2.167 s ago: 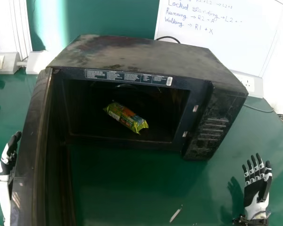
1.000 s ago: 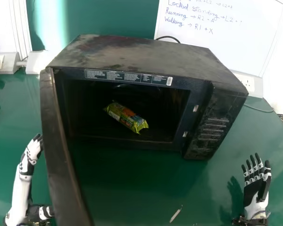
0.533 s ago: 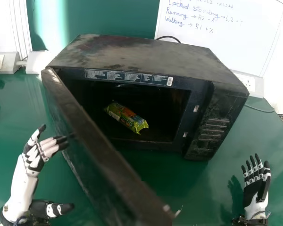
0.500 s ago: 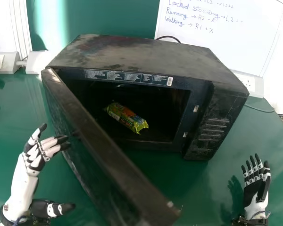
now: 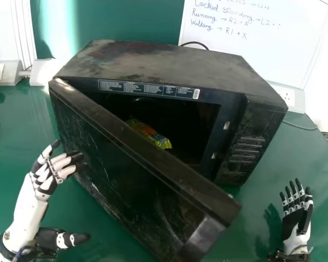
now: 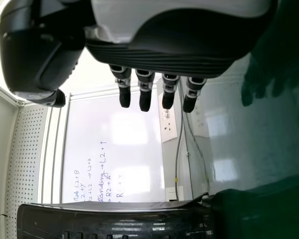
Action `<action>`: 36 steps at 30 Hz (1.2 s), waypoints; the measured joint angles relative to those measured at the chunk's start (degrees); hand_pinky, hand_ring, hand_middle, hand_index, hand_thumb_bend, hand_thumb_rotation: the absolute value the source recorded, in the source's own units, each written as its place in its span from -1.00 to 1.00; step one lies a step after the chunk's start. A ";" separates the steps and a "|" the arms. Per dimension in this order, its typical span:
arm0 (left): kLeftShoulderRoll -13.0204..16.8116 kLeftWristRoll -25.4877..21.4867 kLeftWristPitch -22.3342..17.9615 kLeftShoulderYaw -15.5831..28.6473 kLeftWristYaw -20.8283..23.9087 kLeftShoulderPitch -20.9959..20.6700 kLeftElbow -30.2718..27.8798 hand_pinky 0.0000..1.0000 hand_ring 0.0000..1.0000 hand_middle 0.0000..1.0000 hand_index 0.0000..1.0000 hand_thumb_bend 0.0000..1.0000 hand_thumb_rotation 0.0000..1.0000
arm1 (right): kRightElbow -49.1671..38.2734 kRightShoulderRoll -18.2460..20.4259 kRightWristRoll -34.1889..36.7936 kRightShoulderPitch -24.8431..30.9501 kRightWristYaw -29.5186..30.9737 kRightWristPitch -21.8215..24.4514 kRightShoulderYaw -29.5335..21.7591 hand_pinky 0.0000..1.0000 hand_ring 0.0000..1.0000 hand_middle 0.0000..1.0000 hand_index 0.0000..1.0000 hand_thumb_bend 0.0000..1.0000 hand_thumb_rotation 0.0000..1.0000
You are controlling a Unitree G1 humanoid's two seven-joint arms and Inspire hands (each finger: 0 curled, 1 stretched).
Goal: Put biscuit inside oven
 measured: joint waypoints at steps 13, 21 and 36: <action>6.48 2.25 4.80 -5.88 3.50 1.79 -4.25 0.60 0.81 0.83 0.79 1.00 0.78 | -0.33 0.05 -0.05 0.33 -0.11 0.06 0.04 1.00 1.00 1.00 1.00 0.27 0.82; 10.71 2.39 13.90 -12.21 3.52 5.75 -9.89 0.71 0.81 0.90 0.91 1.00 0.84 | -0.36 0.08 -0.16 0.37 -0.36 0.06 0.10 1.00 1.00 1.00 1.00 0.29 0.80; 22.28 -5.30 27.72 -23.47 -1.38 7.67 -16.38 0.74 0.81 0.86 0.85 1.00 0.96 | -0.48 0.25 -0.11 0.39 -0.68 0.11 0.09 1.00 1.00 1.00 1.00 0.27 0.80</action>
